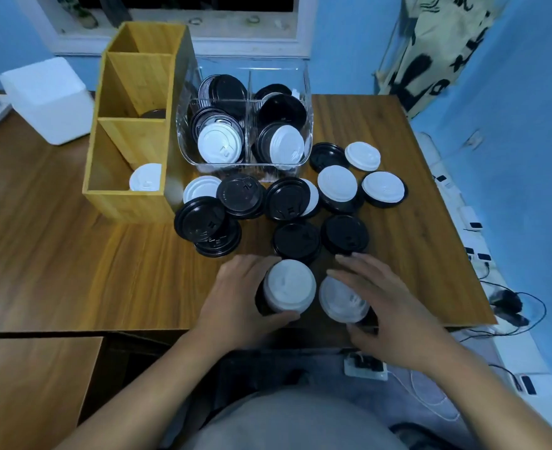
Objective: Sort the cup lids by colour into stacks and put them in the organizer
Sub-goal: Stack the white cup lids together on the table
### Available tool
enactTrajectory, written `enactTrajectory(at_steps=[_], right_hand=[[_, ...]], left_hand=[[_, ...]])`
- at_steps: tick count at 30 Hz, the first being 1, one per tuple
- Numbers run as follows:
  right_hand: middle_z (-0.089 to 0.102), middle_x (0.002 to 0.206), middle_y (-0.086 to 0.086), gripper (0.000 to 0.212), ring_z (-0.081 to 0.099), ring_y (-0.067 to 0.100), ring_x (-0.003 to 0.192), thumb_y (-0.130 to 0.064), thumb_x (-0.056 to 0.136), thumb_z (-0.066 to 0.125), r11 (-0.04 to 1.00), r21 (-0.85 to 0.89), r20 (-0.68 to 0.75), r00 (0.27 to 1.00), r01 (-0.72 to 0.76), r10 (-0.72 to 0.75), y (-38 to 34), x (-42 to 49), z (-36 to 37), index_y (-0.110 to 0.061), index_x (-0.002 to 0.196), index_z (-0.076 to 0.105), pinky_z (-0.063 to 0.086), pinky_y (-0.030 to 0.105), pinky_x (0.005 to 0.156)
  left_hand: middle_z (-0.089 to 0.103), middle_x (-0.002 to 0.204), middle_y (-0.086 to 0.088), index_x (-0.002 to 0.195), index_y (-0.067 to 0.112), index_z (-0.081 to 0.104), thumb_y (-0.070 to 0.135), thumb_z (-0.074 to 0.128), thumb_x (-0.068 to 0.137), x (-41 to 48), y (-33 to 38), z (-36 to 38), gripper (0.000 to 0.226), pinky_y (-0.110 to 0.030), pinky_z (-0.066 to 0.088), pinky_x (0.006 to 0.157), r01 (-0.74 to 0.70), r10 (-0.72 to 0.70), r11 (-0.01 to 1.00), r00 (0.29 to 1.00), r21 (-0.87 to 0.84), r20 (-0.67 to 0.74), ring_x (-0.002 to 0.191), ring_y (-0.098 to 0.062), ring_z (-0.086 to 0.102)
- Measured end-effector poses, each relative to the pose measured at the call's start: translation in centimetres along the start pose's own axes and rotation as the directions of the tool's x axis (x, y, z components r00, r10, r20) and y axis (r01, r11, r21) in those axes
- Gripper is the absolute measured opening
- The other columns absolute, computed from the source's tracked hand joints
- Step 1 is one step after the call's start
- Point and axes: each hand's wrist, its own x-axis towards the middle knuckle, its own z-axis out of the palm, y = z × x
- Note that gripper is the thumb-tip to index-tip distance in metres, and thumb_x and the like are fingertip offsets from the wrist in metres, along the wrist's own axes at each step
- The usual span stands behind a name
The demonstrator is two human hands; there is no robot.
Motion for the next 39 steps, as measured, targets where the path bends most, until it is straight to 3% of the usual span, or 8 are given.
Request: enactTrajectory(at_steps=[3, 6, 10, 13, 15, 19, 30, 39], right_hand=[[0.041, 0.151, -0.021, 0.070, 0.032, 0.006, 0.143, -0.042, 0.079, 0.057, 0.999, -0.039, 0.088, 0.996, -0.007, 0.010, 1.0, 0.9, -0.5, -0.038, 0.147, 0.044, 0.038, 0.041, 0.113], [0.050, 0.132, -0.013, 0.066, 0.052, 0.017, 0.120, -0.061, 0.083, 0.054, 0.964, -0.243, 0.010, 0.994, -0.107, 0.113, 1.0, 1.4, -0.1, -0.036, 0.144, 0.047, 0.049, 0.040, 0.091], [0.057, 0.115, 0.000, 0.093, 0.055, 0.024, 0.101, -0.092, 0.079, 0.029, 0.729, -0.535, -0.228, 0.904, -0.426, 0.361, -1.1, 2.1, 0.9, -0.028, 0.144, 0.048, 0.048, 0.039, 0.076], [0.049, 0.135, -0.006, 0.084, 0.047, 0.019, 0.120, -0.083, 0.082, 0.044, 0.885, -0.325, -0.183, 0.940, -0.333, 0.286, -1.6, 1.4, 0.6, -0.031, 0.148, 0.042, 0.049, 0.042, 0.089], [0.033, 0.155, -0.016, 0.075, 0.029, 0.011, 0.142, -0.053, 0.084, 0.067, 0.975, -0.137, -0.044, 0.985, -0.174, 0.169, -1.0, 0.7, -0.2, -0.035, 0.151, 0.039, 0.041, 0.046, 0.108], [0.038, 0.154, -0.019, 0.079, 0.026, 0.003, 0.144, -0.023, 0.082, 0.075, 0.994, -0.048, 0.085, 0.991, -0.103, 0.107, 0.2, 1.1, -1.0, -0.038, 0.151, 0.039, 0.034, 0.040, 0.118], [0.057, 0.115, -0.014, 0.067, 0.050, 0.005, 0.110, -0.064, 0.073, 0.073, 0.974, 0.007, -0.257, 0.941, -0.226, 0.221, -4.9, 3.1, -0.8, -0.031, 0.130, 0.065, 0.036, 0.014, 0.090], [0.048, 0.115, -0.018, 0.072, 0.045, 0.009, 0.113, -0.065, 0.076, 0.072, 0.961, -0.111, -0.103, 0.964, -0.255, 0.244, -8.2, 6.3, 1.9, -0.037, 0.139, 0.055, 0.035, 0.020, 0.090]], left_hand=[[0.052, 0.129, 0.015, 0.139, 0.028, 0.053, 0.077, 0.075, 0.067, 0.0, -0.3, 0.1, 0.090, -0.032, 0.034, 0.108, -0.025, 0.025, 1.000, 1.000, -0.001, -0.005, 0.123, -0.008, 0.045], [0.055, 0.130, 0.012, 0.140, 0.026, 0.053, 0.078, 0.074, 0.069, 0.1, -0.4, 0.2, 0.090, -0.035, 0.037, 0.107, -0.045, 0.045, 0.999, 0.999, 0.000, -0.012, 0.123, -0.012, 0.047], [0.055, 0.130, 0.010, 0.140, 0.024, 0.053, 0.078, 0.072, 0.071, 0.0, -0.5, 0.3, 0.089, -0.035, 0.037, 0.107, -0.065, 0.065, 0.998, 0.998, 0.016, -0.020, 0.123, -0.013, 0.048], [0.055, 0.130, 0.010, 0.139, 0.023, 0.053, 0.078, 0.071, 0.072, 0.0, -0.5, 0.3, 0.088, -0.030, 0.034, 0.107, -0.080, 0.080, 0.997, 0.996, 0.010, -0.033, 0.122, -0.013, 0.049], [0.055, 0.130, 0.009, 0.139, 0.023, 0.053, 0.078, 0.070, 0.073, -0.1, -0.4, 0.3, 0.088, -0.029, 0.033, 0.106, -0.087, 0.087, 0.996, 0.995, 0.014, -0.038, 0.122, -0.013, 0.049], [0.055, 0.131, 0.010, 0.140, 0.025, 0.052, 0.078, 0.071, 0.072, -0.1, -0.5, 0.3, 0.088, -0.029, 0.033, 0.107, -0.086, 0.086, 0.996, 0.996, 0.009, -0.039, 0.123, -0.012, 0.048], [0.056, 0.131, 0.012, 0.139, 0.026, 0.054, 0.081, 0.068, 0.072, 0.0, -0.4, 0.4, 0.088, -0.031, 0.036, 0.106, -0.085, 0.085, 0.996, 0.995, 0.007, -0.049, 0.123, -0.011, 0.048], [0.058, 0.123, 0.012, 0.134, 0.025, 0.057, 0.080, 0.065, 0.073, 0.0, -0.7, 0.8, 0.082, -0.022, 0.028, 0.097, -0.085, 0.084, 0.996, 0.994, -0.014, -0.069, 0.114, -0.009, 0.050]])
